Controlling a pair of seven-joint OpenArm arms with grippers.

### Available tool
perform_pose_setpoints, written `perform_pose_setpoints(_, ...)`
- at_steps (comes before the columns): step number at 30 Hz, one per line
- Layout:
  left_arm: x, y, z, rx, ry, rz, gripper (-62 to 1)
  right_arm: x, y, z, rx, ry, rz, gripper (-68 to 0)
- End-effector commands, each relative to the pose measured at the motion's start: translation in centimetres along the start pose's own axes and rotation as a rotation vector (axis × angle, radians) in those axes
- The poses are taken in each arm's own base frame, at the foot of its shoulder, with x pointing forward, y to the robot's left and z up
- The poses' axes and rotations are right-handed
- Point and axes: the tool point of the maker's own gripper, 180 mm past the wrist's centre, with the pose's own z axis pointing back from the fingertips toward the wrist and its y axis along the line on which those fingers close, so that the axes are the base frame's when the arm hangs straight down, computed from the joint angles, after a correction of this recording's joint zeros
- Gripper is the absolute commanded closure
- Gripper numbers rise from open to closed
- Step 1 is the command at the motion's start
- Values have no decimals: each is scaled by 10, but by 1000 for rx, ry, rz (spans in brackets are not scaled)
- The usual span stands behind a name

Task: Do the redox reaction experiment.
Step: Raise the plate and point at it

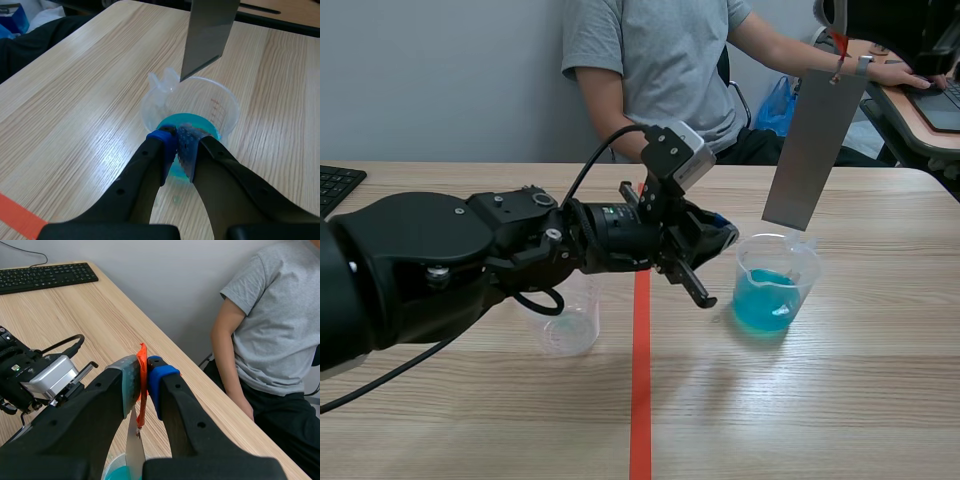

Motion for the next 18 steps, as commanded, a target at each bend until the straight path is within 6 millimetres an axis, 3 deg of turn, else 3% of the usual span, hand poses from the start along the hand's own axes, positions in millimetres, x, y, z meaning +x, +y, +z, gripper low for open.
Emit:
perform_pose_setpoints(1, 22, -1, -5, -6, -60, -6, -46, 15, -6, 4, -13, -30, 33, -11)
perform_pose_setpoints(18, 30, 6, -6, 37, -104, 26, -46, 15, -6, 4, -13, -30, 33, -11)
